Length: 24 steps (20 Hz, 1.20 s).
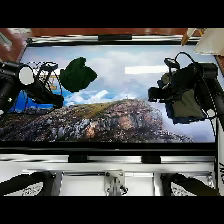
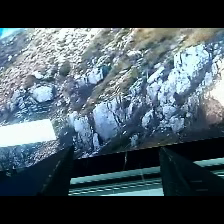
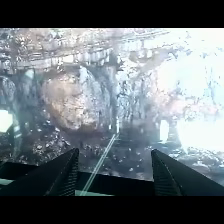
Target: Fold the shirts.
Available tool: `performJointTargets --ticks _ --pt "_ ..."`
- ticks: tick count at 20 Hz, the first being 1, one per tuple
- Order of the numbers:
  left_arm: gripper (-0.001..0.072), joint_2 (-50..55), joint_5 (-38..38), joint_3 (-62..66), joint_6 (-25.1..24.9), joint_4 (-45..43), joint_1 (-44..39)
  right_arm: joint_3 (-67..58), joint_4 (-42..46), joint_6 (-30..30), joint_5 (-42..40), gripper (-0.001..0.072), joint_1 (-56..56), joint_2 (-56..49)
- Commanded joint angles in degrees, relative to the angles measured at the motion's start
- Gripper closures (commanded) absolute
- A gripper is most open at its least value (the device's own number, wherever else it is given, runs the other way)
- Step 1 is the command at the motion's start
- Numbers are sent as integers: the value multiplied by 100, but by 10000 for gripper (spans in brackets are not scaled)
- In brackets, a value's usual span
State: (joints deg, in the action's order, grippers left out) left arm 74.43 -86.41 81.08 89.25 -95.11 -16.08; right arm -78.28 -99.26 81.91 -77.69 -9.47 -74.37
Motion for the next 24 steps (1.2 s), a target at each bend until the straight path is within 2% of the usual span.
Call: performJointTargets --ticks 1,15,17,22,24 --pt "88 0 2 4 -2 0 -2 2 -2 0 0 139 0 -4" --pt "88 0 2 4 -2 0 -2 2 -4 -9 9 139 0 -4" --pt "88 0 22 4 0 0 -2 2 -20 -39 350 139 0 -4" --pt "88 42 330 4 0 195 -2 2 101 63 208 139 0 -4" --pt "88 87 885 4 2 221 -4 2 280 92 210 139 0 -4"
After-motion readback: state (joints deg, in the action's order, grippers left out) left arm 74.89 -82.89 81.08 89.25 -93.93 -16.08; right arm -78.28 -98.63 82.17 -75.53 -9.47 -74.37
